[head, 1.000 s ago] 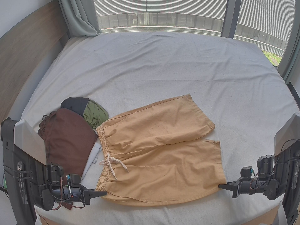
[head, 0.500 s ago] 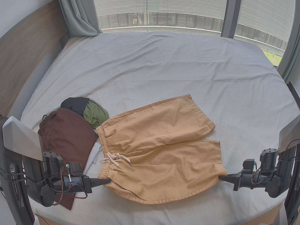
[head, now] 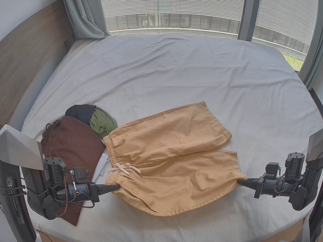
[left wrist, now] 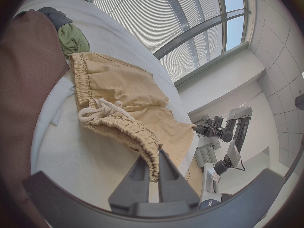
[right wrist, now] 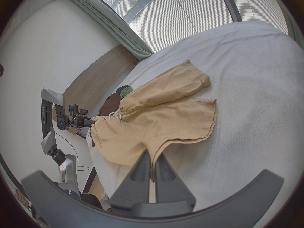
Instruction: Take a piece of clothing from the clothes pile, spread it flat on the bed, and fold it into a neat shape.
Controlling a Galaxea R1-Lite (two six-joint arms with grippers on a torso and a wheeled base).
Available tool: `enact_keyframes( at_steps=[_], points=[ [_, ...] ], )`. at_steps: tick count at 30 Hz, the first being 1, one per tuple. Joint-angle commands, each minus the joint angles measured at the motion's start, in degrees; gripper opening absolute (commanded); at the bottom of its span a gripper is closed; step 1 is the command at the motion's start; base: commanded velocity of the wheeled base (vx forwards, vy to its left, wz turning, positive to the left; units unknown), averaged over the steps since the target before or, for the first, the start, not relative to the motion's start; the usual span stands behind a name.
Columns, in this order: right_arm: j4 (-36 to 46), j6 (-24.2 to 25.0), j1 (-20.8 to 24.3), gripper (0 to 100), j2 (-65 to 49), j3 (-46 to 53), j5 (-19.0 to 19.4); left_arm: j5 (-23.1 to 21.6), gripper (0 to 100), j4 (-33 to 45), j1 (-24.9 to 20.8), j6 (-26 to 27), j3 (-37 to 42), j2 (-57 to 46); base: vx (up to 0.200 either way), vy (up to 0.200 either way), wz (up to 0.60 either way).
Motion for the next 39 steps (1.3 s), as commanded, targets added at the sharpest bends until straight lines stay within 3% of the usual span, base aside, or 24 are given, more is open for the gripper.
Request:
enact_keyframes(
  at_steps=[1,39],
  points=[
    [0.0,0.1,0.1,0,-2.8,0.2,0.0,0.0,0,-0.1,0.1,-0.1,-0.6,-0.2,0.000,0.000,0.00],
    [0.1,2.0,1.2,0,-14.1,3.6,1.3,0.2,0,-0.1,3.8,-3.4,-5.5,-0.4,0.000,0.000,0.00]
  ],
)
